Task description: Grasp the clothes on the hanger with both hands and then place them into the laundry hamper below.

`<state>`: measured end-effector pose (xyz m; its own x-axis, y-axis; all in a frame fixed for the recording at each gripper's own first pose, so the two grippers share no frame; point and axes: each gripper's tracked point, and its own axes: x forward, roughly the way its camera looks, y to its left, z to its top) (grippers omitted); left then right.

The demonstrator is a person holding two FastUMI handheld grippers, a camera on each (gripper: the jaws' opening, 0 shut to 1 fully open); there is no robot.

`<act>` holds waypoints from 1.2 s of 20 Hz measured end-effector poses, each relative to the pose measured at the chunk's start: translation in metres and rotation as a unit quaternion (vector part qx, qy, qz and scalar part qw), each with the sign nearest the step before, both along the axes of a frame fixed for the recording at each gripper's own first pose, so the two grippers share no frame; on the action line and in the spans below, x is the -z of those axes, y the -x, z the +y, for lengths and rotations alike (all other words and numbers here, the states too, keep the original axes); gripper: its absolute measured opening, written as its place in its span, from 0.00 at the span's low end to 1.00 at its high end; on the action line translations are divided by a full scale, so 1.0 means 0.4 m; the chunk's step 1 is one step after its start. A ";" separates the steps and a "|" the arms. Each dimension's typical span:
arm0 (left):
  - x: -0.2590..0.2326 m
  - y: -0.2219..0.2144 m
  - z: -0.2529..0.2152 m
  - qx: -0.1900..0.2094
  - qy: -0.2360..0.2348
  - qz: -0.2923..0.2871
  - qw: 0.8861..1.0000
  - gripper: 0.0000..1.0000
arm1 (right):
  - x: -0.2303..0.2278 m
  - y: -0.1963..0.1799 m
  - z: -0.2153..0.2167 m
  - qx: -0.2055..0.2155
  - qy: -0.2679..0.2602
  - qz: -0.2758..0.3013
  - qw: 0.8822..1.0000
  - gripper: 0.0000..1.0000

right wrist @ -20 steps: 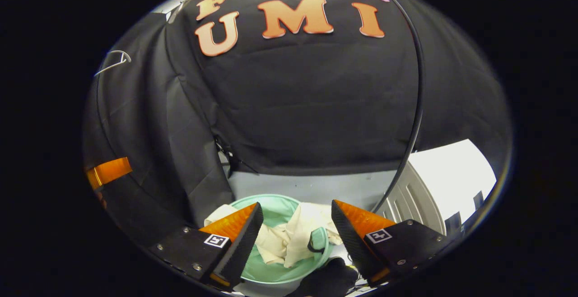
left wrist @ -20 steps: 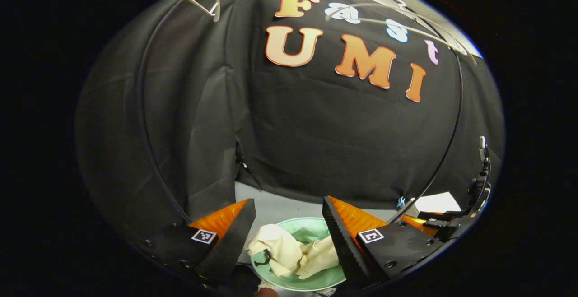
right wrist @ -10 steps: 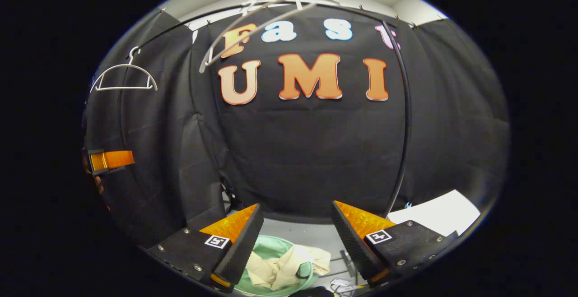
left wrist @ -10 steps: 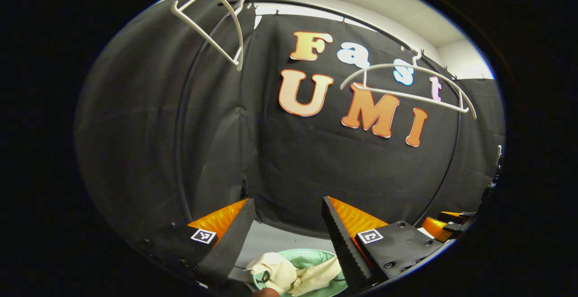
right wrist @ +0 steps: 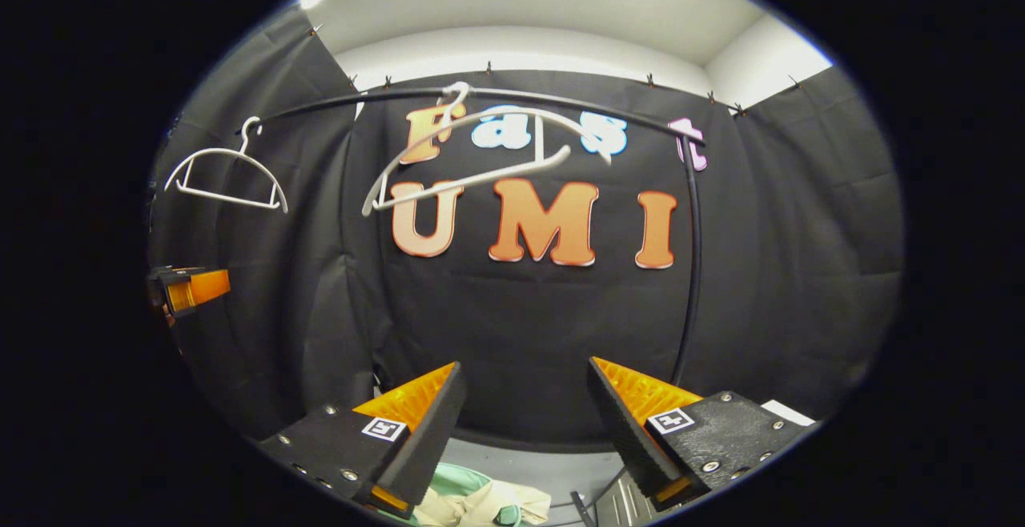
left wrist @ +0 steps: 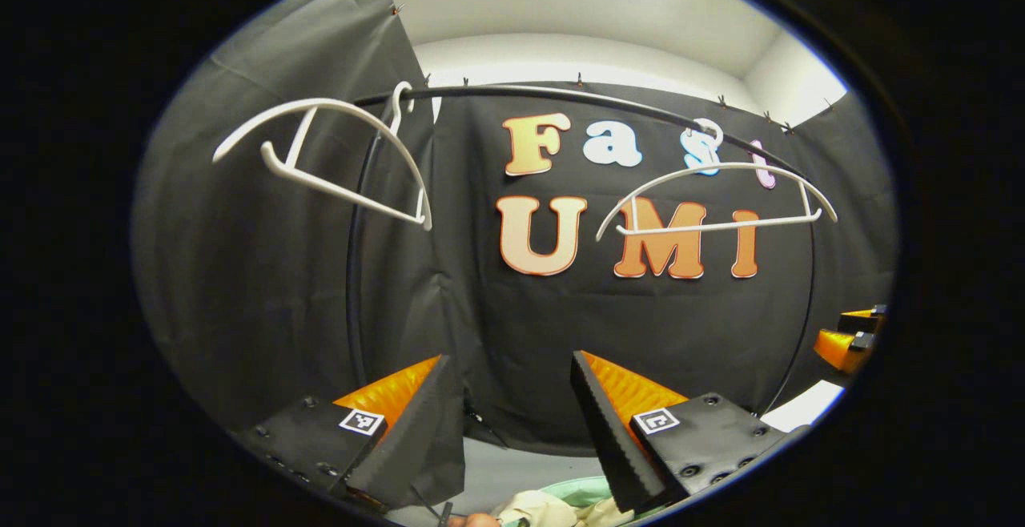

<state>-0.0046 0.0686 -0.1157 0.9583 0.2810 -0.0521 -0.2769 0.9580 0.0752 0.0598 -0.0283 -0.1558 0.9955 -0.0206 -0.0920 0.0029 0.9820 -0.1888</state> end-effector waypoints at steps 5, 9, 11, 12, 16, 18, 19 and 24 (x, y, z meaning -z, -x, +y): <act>-0.118 -0.013 0.002 0.005 -0.011 -0.043 0.999 0.97 | -0.072 0.000 0.020 -0.012 -0.009 -0.020 1.000 0.82; -0.190 -0.014 -0.034 0.027 -0.025 -0.055 0.998 0.94 | -0.133 0.009 0.038 -0.022 -0.006 -0.036 0.999 1.00; -0.221 -0.014 -0.051 0.041 -0.034 -0.066 0.996 0.94 | -0.159 0.017 0.042 -0.024 -0.008 -0.040 0.999 1.00; -0.239 -0.015 -0.047 0.039 -0.043 -0.074 0.996 0.94 | -0.162 0.019 0.040 -0.023 -0.009 -0.040 0.999 1.00; -0.251 -0.029 -0.048 0.036 -0.028 -0.087 0.995 0.94 | -0.180 0.012 0.031 -0.015 -0.006 -0.046 0.999 1.00; -0.248 -0.027 -0.037 0.029 -0.028 -0.087 0.995 0.93 | -0.193 0.007 0.019 -0.009 0.000 -0.055 0.998 0.94; -0.249 -0.027 -0.033 0.026 -0.031 -0.085 0.996 0.93 | -0.194 0.008 0.012 -0.005 0.003 -0.057 0.998 0.94; -0.236 -0.031 -0.053 0.038 -0.032 -0.076 0.996 0.94 | -0.194 0.008 0.003 -0.001 0.000 -0.056 0.998 0.94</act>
<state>0.0079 0.0476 -0.0215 0.9723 0.2055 0.1114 -0.2166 0.9712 0.0990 0.0566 -0.0271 -0.0783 0.9996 -0.0185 0.0200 0.0219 0.9820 -0.1876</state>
